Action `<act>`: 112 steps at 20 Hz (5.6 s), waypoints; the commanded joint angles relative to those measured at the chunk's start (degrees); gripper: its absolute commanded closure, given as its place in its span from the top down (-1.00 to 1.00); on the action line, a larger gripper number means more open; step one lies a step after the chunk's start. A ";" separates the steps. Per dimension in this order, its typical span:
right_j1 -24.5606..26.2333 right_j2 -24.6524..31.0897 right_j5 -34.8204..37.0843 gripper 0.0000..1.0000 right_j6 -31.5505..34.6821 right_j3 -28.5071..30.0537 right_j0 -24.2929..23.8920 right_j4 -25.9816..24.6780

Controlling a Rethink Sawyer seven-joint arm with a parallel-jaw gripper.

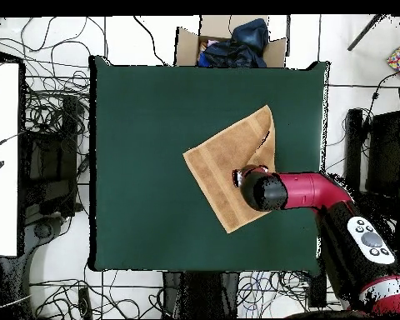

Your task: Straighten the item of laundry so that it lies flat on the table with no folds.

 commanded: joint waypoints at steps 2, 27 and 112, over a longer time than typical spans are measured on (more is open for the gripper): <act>-0.62 2.68 0.48 1.00 -5.72 3.81 2.59 -4.38; 3.17 1.20 -3.51 1.00 -0.80 3.89 3.85 -8.94; 6.88 -1.11 -7.87 1.00 0.29 2.00 2.49 -13.43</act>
